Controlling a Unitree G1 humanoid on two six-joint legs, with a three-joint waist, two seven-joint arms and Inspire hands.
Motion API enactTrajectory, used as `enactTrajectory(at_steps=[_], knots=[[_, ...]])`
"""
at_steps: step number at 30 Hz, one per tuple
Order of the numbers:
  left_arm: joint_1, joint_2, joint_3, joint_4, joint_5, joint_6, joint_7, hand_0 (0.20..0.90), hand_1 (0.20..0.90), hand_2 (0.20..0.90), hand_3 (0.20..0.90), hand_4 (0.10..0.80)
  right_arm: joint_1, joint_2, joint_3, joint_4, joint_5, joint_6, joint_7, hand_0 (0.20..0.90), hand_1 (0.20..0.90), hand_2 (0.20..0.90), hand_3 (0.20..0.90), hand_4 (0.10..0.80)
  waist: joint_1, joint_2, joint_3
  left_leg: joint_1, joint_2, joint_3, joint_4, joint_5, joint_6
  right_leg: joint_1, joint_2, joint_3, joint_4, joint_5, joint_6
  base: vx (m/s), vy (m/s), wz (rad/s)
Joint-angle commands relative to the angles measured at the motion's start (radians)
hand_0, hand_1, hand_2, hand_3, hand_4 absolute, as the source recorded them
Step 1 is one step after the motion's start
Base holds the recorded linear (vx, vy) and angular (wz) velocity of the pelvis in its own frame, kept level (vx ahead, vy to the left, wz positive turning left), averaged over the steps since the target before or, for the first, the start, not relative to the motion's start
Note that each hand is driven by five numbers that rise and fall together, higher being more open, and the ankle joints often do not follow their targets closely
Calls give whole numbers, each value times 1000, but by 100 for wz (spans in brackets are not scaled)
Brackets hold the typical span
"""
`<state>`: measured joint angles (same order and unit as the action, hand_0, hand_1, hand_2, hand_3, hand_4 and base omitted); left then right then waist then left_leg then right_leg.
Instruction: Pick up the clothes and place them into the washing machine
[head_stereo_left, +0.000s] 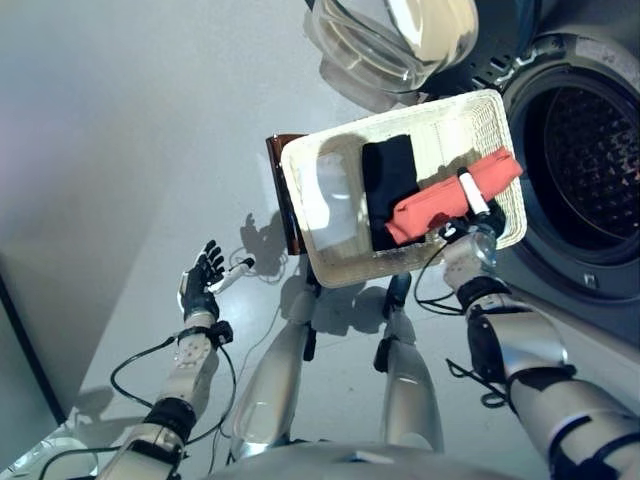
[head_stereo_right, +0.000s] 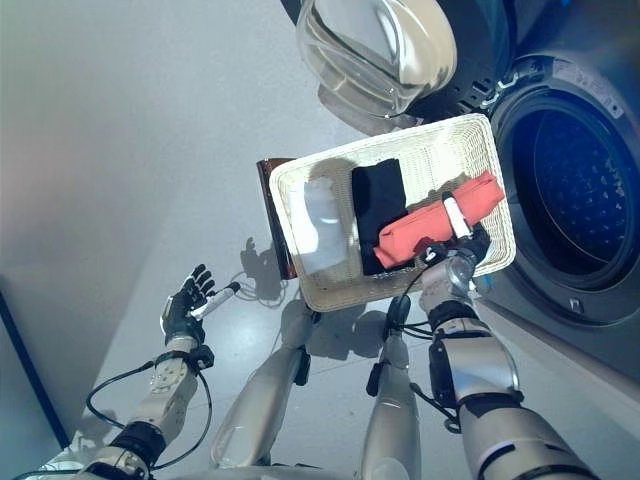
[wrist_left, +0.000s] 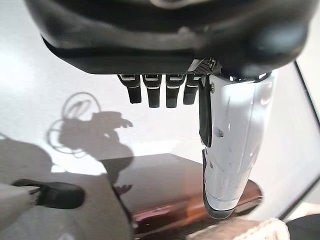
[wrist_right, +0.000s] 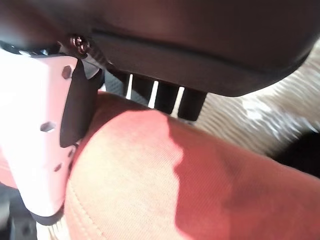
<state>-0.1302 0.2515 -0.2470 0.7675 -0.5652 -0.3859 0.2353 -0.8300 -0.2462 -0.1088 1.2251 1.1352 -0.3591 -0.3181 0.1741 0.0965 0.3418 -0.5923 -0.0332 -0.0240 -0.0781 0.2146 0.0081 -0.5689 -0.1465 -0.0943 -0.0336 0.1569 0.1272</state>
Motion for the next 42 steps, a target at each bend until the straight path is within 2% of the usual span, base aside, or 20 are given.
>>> enactTrajectory(at_steps=[1, 3, 4, 5, 7, 11, 13, 17, 20, 23, 25, 26, 27, 29, 30, 31, 35, 40, 42], knots=[[52, -9, -1, -17, -34, -36, -16, 900, 900, 900, 900, 800, -21, -24, -27, -88, 152, -150, 77, 200, 200, 200, 200, 300, 6, 52, -33, 28, 3, 8, 53, -122, -69, 90, -12, 16, -43, -10, 11, 26, 54, -3], [71, -18, -26, -17, -42, -32, -33, 900, 900, 900, 900, 800, -64, -19, -73, -108, 211, -197, 87, 200, 200, 200, 200, 300, 18, 76, -38, 37, 0, 14, 55, -136, -66, 94, -13, 25, -40, -21, 10, 25, 66, 0], [70, -17, -27, -17, -43, -32, -33, 900, 900, 900, 900, 800, -64, -19, -74, -109, 213, -198, 88, 200, 200, 200, 200, 300, 19, 75, -37, 31, -1, 15, 56, -127, -65, 89, -14, 25, -41, -13, 9, 22, 77, -4], [75, -26, -42, -5, -50, -30, -43, 900, 900, 900, 900, 800, -88, -13, -113, -111, 263, -240, 93, 200, 200, 200, 200, 300, 24, 96, -42, 37, -2, 16, 57, -141, -64, 94, -16, 29, -37, -28, 8, 15, 54, -9], [75, -29, -47, 4, -55, -32, -47, 900, 900, 900, 900, 800, -99, -15, -127, -109, 280, -257, 97, 200, 200, 200, 200, 300, 26, 105, -41, 33, -4, 17, 58, -133, -63, 90, -17, 33, -34, -24, 7, 16, 40, -11], [75, -37, -60, 24, -61, -31, -58, 900, 900, 900, 900, 800, -129, -54, -152, -83, 291, -275, 77, 200, 200, 200, 200, 300, 28, 133, -47, 45, -8, 18, 47, -131, -64, 88, -21, 40, -29, -29, 7, 10, 27, -4], [78, -39, -65, 49, -57, -34, -60, 900, 900, 900, 900, 800, -171, -103, -172, -82, 272, -304, 39, 200, 200, 200, 200, 300, 31, 169, -55, 54, -14, 22, 39, -133, -66, 84, -26, 48, -18, -39, 8, 31, 53, -3], [78, -49, -55, 113, -43, -28, -51, 900, 900, 900, 900, 800, -196, -141, -174, -84, 239, -317, 5, 200, 200, 200, 200, 300, 29, 185, -50, 55, -11, 34, 70, -165, -61, 64, -18, 69, 25, -64, 4, 35, 33, -9], [76, -49, -36, 141, -45, -33, -47, 900, 900, 900, 900, 800, -225, -163, -171, -103, 217, -327, -5, 200, 200, 200, 200, 300, 23, 186, -27, 22, 1, 48, 157, -202, -51, 8, 0, 88, 100, -86, -8, -36, 14, -33], [73, -36, -17, 147, -48, -42, -45, 900, 900, 900, 900, 800, -279, -235, -157, -137, 182, -341, -16, 200, 200, 200, 200, 300, 20, 180, -10, -33, 3, 56, 259, -251, -41, -62, 17, 92, 203, -127, -14, -38, -71, -35], [72, -23, -2, 138, -48, -49, -42, 900, 900, 900, 900, 800, -312, -310, -137, -181, 146, -357, -30, 200, 200, 200, 200, 300, 6, 184, -8, -71, -11, 68, 338, -280, -47, -103, 9, 90, 264, -142, -12, -11, -49, -9], [70, -25, -2, 138, -47, -48, -41, 900, 900, 900, 900, 800, -315, -312, -136, -182, 141, -357, -36, 200, 200, 200, 200, 300, 5, 186, -8, -79, -12, 67, 349, -285, -46, -110, 8, 90, 272, -146, -11, 8, -12, 15], [82, -9, 8, 146, -36, -52, -38, 900, 900, 900, 900, 800, -357, -391, -103, -245, 103, -385, -56, 200, 200, 200, 200, 300, -4, 188, -18, -101, -20, 72, 389, -301, -58, -137, 3, 85, 314, -167, -6, 15, 11, 28], [80, -3, 25, 149, -26, -53, -26, 900, 900, 900, 900, 800, -387, -424, -55, -328, 40, -408, -91, 318, 318, 318, 318, 384, -11, 191, -24, -127, -21, 80, 422, -309, -60, -171, 2, 93, 360, -177, -1, 14, 23, 35], [80, -5, 26, 149, -25, -53, -25, 900, 900, 900, 900, 800, -387, -423, -54, -332, 32, -408, -99, 524, 524, 524, 524, 531, -11, 192, -25, -132, -22, 80, 425, -310, -60, -176, 2, 94, 365, -179, -1, 10, 23, 26], [91, 1, 28, 134, -30, -57, -29, 900, 900, 900, 900, 800, -396, -433, -36, -388, 12, -415, -93, 900, 900, 900, 900, 800, -15, 196, -30, -141, -19, 77, 434, -316, -52, -197, 2, 99, 398, -192, -6, 7, 16, 12], [96, 10, 17, 110, -42, -61, -44, 900, 900, 900, 900, 800, -413, -436, 12, -313, -5, -382, -107, 900, 900, 900, 900, 800, -13, 212, -32, -142, -23, 87, 433, -324, -42, -214, -4, 100, 418, -203, -11, 7, 13, -1], [100, -1, 5, 122, -62, -60, -66, 900, 900, 900, 900, 800, -408, -370, 6, -123, 39, -281, -55, 900, 900, 900, 900, 800, 6, 242, -41, -121, -27, 87, 392, -310, -31, -200, 2, 110, 382, -189, -15, 16, 46, -5], [104, -4, -4, 127, -63, -60, -72, 900, 900, 900, 900, 800, -408, -343, -6, -77, 83, -276, -26, 900, 900, 900, 900, 800, 15, 250, -48, -115, -27, 83, 370, -303, -29, -195, 3, 110, 365, -185, -16, 1, 34, -7]])
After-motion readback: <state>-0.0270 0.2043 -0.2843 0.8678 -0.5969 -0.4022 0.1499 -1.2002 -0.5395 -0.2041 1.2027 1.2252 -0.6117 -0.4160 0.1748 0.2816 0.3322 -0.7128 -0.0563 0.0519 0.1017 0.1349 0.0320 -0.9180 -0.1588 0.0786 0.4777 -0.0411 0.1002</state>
